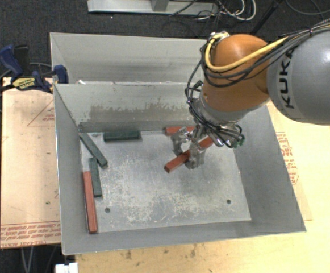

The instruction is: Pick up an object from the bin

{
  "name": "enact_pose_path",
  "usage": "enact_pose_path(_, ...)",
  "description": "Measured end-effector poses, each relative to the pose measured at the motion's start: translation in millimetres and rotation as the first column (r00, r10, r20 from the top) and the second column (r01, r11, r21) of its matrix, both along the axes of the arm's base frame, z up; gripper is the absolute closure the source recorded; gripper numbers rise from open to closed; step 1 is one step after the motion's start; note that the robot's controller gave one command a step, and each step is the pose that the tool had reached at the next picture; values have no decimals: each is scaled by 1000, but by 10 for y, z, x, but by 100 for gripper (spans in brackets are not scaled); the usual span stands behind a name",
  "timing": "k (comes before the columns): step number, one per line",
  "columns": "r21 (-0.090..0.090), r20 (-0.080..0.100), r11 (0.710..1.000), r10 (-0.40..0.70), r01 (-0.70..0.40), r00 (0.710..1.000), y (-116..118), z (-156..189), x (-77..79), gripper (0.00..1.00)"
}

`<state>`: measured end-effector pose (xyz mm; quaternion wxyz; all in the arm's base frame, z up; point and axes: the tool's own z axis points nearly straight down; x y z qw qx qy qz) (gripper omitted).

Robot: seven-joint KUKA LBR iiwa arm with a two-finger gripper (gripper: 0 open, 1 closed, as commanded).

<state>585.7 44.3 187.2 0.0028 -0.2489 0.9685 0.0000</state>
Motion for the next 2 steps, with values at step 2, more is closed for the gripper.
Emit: enact_pose_path(2, 2, 7, 996, -84, 84, 996, -64, 547, -75, 100)
